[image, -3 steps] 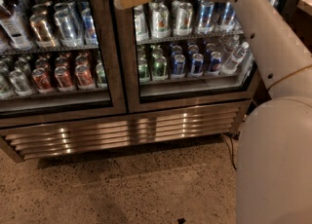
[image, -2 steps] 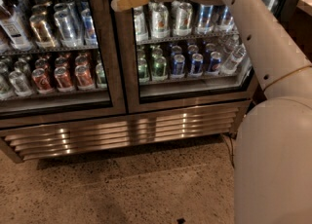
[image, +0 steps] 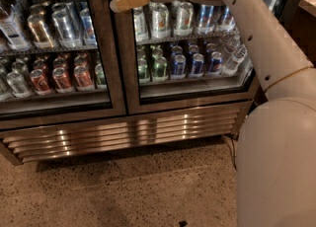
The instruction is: Open right fridge door
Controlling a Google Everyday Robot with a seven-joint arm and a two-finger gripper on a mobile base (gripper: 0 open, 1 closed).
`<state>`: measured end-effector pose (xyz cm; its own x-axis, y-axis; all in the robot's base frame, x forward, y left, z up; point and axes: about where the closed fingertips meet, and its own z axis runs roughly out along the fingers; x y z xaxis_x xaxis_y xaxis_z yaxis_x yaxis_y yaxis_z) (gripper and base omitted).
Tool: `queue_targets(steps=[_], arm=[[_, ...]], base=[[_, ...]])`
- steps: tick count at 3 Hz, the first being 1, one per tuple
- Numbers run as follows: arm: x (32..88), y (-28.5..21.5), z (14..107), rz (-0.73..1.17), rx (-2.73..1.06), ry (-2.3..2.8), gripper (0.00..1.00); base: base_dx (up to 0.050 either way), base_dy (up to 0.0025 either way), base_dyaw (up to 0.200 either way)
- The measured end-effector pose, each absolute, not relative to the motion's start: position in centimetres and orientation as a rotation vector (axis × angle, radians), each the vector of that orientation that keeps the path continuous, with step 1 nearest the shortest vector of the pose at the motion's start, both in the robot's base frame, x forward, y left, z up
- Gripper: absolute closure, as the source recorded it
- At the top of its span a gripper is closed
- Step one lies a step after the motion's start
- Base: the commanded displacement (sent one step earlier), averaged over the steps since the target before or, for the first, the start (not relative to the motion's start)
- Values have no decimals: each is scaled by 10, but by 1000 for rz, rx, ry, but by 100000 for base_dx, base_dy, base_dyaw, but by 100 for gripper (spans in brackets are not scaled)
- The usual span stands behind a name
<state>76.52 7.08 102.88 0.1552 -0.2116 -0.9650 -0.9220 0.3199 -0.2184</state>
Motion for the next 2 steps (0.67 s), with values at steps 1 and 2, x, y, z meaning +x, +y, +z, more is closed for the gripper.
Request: queue_targets(steps=[1, 2], arm=[[761, 74, 1027, 739, -1167, 1327, 0], [758, 73, 1027, 745, -1169, 1323, 0]], base=[[0, 0, 0], [0, 0, 0]])
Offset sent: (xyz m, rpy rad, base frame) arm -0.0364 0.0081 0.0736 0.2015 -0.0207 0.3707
